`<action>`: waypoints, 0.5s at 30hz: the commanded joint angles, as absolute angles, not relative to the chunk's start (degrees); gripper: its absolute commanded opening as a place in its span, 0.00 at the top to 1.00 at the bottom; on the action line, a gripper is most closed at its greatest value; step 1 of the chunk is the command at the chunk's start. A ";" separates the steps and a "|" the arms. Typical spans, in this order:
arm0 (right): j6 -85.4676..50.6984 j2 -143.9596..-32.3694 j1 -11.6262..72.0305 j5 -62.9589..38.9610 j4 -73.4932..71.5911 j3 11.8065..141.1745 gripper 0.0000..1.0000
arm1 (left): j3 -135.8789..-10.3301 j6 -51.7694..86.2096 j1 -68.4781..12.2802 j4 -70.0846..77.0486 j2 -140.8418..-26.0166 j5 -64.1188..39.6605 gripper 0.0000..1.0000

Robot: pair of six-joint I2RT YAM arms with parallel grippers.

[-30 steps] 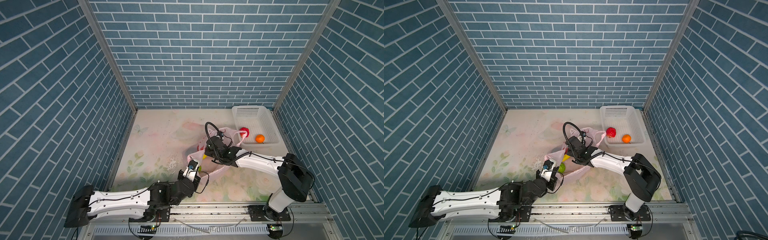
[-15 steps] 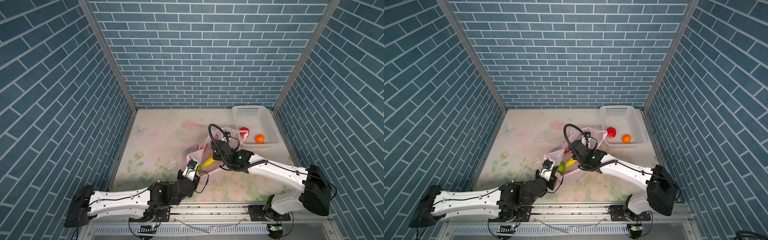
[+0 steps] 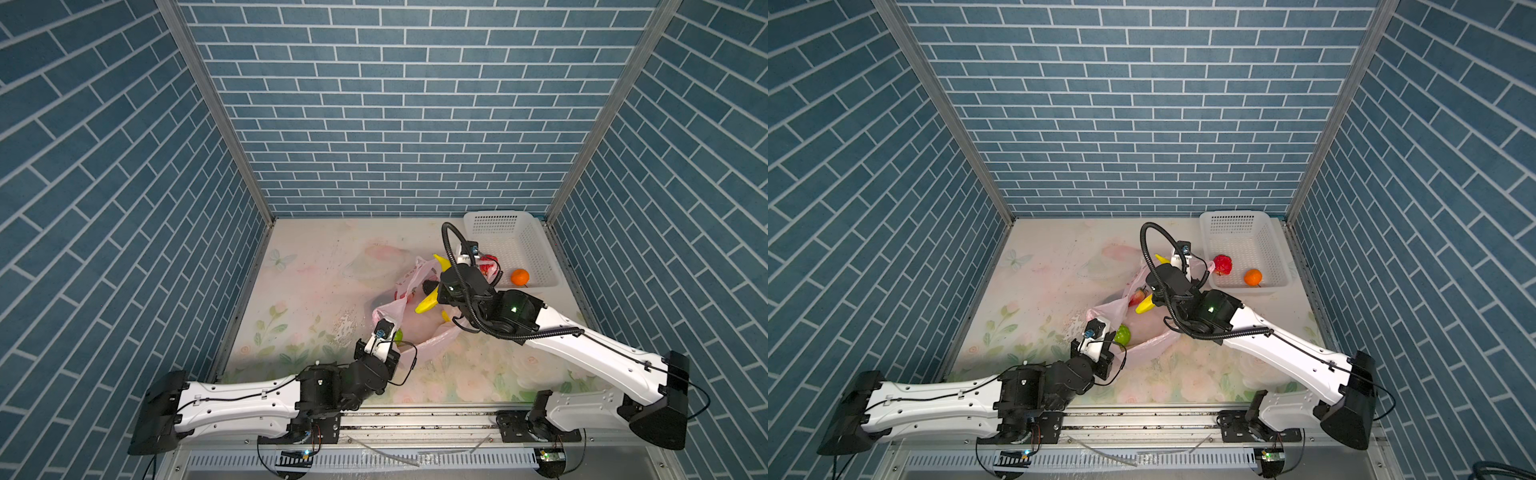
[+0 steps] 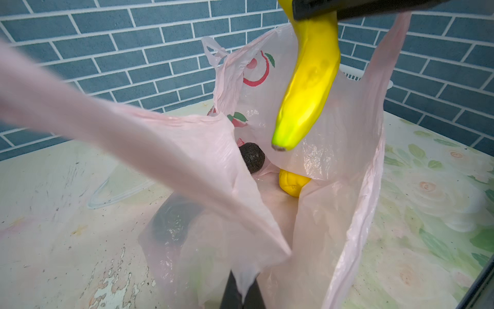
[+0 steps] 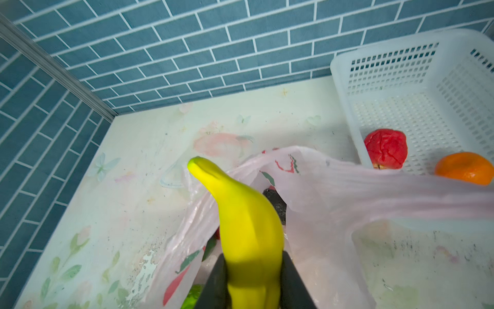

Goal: Untie the knot of the plastic bag and take out the fruit
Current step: Pick up the fruit from the plastic bag, then place the fruit in the basket.

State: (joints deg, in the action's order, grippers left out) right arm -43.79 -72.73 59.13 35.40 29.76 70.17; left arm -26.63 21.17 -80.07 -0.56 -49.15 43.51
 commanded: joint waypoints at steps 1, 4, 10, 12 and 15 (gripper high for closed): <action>-39.13 -71.25 57.31 37.50 31.31 74.77 0.81 | -26.65 21.36 -80.16 -0.97 -49.28 44.19 1.00; -36.66 -70.41 52.70 36.05 29.83 75.88 0.81 | -26.72 21.35 -80.18 -0.88 -49.47 44.12 1.00; -32.91 -68.92 39.54 31.10 27.55 76.95 0.81 | -26.78 21.26 -80.18 -1.23 -49.11 44.07 1.00; -32.70 -68.82 34.81 28.84 26.85 76.91 0.81 | -26.70 21.31 -80.16 -1.38 -48.90 44.12 1.00; -33.10 -69.38 27.34 25.01 25.59 76.27 0.81 | -26.72 21.35 -80.16 -1.45 -48.89 44.12 1.00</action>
